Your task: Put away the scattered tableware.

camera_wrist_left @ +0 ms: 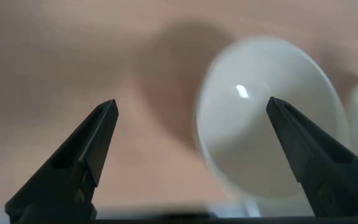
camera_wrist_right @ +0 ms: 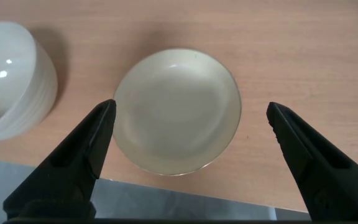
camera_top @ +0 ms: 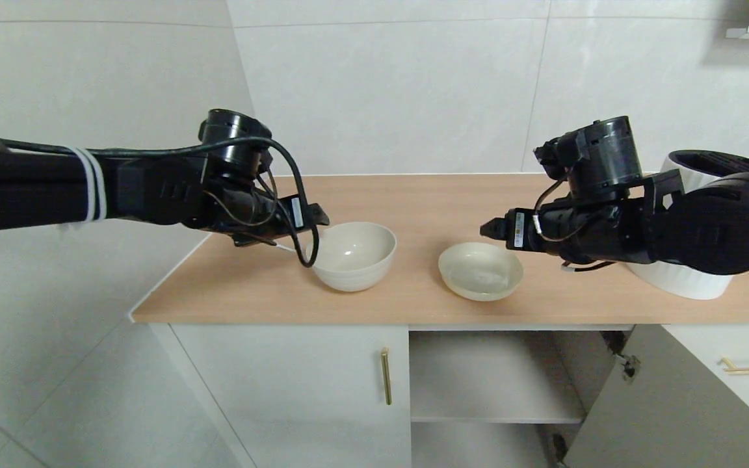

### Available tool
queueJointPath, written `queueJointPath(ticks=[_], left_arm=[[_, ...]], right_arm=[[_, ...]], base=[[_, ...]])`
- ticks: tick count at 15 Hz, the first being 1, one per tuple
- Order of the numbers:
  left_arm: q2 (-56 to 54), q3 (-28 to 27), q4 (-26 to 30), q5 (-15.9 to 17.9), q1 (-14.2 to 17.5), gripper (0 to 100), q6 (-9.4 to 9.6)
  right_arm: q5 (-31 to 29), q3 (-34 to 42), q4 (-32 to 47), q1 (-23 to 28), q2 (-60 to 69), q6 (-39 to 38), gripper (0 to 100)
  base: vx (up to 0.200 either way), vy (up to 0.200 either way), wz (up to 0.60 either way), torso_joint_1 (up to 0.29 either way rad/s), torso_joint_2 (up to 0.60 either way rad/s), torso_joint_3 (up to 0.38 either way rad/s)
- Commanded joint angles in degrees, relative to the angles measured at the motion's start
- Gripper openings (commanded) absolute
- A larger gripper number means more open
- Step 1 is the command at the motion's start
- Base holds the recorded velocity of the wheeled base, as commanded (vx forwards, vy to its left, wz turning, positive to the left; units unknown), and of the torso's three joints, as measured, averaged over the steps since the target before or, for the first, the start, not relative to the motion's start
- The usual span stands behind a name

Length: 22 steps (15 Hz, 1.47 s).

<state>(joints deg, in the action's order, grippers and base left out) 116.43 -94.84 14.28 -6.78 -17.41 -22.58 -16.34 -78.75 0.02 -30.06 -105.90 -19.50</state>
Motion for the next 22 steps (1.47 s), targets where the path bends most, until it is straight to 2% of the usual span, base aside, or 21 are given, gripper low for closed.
queueJointPath(ticks=[1,6,7,14,15,17,18,21,22], left_arm=[[6.2,-3.2,0.0,-4.0,-2.0,100,0.08],[6.5,-3.2,-0.1,-4.7,-2.2,100,-0.01],[6.5,-3.2,0.0,-4.7,-2.3,0,-0.01],[5.8,-3.0,0.7,-4.8,-3.0,0,-0.71],[3.3,-2.5,0.7,-4.9,-3.1,0,-2.3],[-2.6,0.4,0.6,-4.7,-3.2,0,-3.79],[-4.2,1.5,0.6,-4.7,-3.2,0,-3.88],[-15.2,9.7,0.4,-3.6,-4.7,0,-3.97],[-16.0,10.5,0.4,-3.5,-4.9,0,-3.97]], right_arm=[[-0.1,0.1,0.0,0.0,-0.3,0.0,100],[-0.5,0.2,0.0,0.0,-0.4,0.0,100],[-0.5,0.2,0.0,0.0,-0.3,-0.1,100],[-0.3,-0.2,0.1,0.9,-1.0,0.1,100],[-0.3,-0.4,0.2,1.0,-1.0,0.2,100],[-0.4,-0.6,0.7,1.0,-2.2,0.2,100],[-0.5,-1.0,1.2,1.0,-2.6,0.2,100],[-2.2,-7.4,10.4,2.3,-7.2,-0.8,100],[-2.6,-8.0,11.0,2.4,-7.8,-1.2,100]], base=[[0.0,0.0,0.0,0.0,0.0,0.0],[0.0,0.0,0.0,0.0,0.0,0.0],[0.0,0.0,0.0,0.0,0.0,0.0],[0.0,0.0,0.0,0.0,0.0,0.0],[0.0,0.0,0.0,0.0,0.0,0.0],[0.0,0.0,0.0,0.0,0.0,0.0],[0.0,0.0,0.0,0.0,0.0,0.0],[0.0,0.0,0.0,0.0,0.0,0.0],[0.0,0.0,0.0,0.0,0.0,0.0]])
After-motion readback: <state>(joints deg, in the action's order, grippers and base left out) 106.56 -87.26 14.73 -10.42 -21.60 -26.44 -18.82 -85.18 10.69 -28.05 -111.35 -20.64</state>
